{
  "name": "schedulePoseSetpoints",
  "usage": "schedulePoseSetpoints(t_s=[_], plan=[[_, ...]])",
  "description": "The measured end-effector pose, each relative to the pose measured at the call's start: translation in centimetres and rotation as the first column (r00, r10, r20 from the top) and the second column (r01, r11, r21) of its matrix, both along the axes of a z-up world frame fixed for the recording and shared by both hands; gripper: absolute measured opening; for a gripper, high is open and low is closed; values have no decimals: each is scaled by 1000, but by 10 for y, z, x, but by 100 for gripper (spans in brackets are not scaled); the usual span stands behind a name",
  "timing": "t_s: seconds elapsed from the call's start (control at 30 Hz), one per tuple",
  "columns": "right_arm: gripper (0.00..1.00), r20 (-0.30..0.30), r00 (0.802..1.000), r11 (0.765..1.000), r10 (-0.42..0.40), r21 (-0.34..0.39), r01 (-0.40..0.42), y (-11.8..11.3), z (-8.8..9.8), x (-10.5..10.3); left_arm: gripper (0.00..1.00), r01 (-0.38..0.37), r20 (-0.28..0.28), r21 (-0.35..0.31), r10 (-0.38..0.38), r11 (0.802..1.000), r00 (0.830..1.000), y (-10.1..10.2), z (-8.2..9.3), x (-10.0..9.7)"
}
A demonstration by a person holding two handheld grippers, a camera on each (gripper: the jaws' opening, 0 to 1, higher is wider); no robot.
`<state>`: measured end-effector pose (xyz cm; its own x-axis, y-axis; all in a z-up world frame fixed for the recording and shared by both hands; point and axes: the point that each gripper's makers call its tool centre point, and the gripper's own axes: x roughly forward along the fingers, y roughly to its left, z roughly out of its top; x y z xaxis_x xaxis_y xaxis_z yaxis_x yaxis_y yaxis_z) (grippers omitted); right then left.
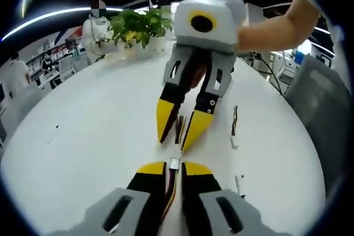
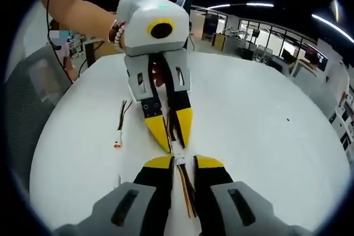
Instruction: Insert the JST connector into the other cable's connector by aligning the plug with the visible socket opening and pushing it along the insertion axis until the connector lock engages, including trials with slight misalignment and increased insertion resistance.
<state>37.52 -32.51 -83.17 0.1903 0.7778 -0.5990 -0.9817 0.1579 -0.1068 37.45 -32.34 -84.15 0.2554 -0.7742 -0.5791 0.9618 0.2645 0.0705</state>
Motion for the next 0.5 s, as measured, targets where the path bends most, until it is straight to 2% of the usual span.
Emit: schedulePoseSetpoints(t_s=[0.13, 0.3, 0.43, 0.5], plan=[[12, 6, 1000, 1000, -19, 5, 19, -3, 8, 1, 9, -16, 2, -33, 16, 999, 1000, 0, 12, 0], [13, 13, 999, 999, -37, 7, 37, -8, 19, -8, 12, -55, 27, -89, 58, 995, 998, 1, 32, -1], [13, 27, 998, 998, -62, 27, 61, -15, 32, -11, 14, -97, 25, -164, 102, 982, 994, 0, 52, -9], [14, 33, 996, 996, -77, 48, 76, -17, 41, -14, 16, -97, 34, -176, 105, 980, 994, 1, 58, -17]])
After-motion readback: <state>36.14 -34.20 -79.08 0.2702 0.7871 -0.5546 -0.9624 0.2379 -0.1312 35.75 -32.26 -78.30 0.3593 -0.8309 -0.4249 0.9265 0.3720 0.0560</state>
